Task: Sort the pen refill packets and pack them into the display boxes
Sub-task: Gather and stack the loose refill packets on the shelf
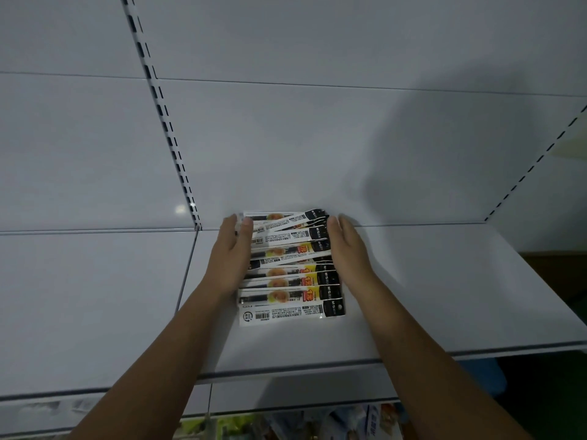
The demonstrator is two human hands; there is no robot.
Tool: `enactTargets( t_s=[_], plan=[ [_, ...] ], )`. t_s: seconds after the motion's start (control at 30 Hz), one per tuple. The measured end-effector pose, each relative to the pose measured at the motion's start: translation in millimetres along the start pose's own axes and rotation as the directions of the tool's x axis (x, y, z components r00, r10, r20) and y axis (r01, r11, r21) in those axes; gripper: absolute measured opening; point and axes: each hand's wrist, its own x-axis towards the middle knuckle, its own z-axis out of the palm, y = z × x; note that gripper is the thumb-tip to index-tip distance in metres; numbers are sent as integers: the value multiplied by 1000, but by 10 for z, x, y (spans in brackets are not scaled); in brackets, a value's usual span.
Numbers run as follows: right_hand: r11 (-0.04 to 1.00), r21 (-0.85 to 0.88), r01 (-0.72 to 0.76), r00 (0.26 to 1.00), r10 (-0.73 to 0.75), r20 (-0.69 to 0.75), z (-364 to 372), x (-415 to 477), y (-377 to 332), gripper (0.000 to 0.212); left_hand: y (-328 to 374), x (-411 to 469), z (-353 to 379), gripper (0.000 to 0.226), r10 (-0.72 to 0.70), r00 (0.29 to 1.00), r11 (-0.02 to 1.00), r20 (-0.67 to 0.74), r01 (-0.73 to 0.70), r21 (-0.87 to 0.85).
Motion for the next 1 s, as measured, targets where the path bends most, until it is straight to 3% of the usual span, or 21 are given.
enactTargets(
  t_s=[0.13, 0.23, 0.3, 0.37, 0.43, 0.5, 0.53, 0.6, 0.7, 0.77, 0.9, 1.0],
  plan=[
    [999, -16, 49, 994, -47, 96, 104, -46, -185, 64, 64, 85, 83, 21, 51, 998, 990, 25, -53, 127],
    [999, 23, 46, 998, -47, 51, 42, 7, -130, 72, -3, 113, 7, 42, 39, 999, 994, -12, -38, 103],
    [1000, 15, 27, 999, -27, -24, -37, 94, -71, 95, -25, 101, -22, 39, 50, 999, 994, -13, -48, 100],
    [999, -15, 34, 999, -34, 9, -42, 96, -105, 88, -14, 91, -18, 34, 89, 995, 980, 41, -95, 174],
    [993, -85, 81, 992, -72, 105, 40, 39, -161, 61, 7, 121, 28, 64, 83, 989, 939, 119, -117, 322],
    [988, -105, 116, 981, -98, 166, 131, 16, -158, 62, -73, 229, 57, 97, 59, 994, 890, 96, -96, 445],
    [985, -109, 135, 979, -116, 169, 137, 8, -136, 59, -127, 277, 51, 99, 49, 996, 882, 71, -77, 465],
    [987, -72, 143, 981, -132, 139, 52, -32, -112, 39, -107, 249, 19, 87, 76, 996, 883, 54, -93, 460],
    [983, -57, 175, 985, -175, 9, -129, -25, -69, 40, -81, 129, -54, 61, 156, 986, 889, 57, -165, 427],
    [975, -98, 201, 979, -203, -9, -168, 9, -37, 42, -122, 119, -115, 59, 183, 978, 895, 101, -209, 394],
    [940, -190, 282, 948, -244, 204, -48, 36, -75, 57, -132, 104, -73, 60, 138, 967, 845, 215, -228, 484],
    [901, -276, 334, 927, -262, 268, 37, 30, -49, 52, -106, 91, -6, 61, 192, 957, 769, 218, -285, 573]
  ],
)
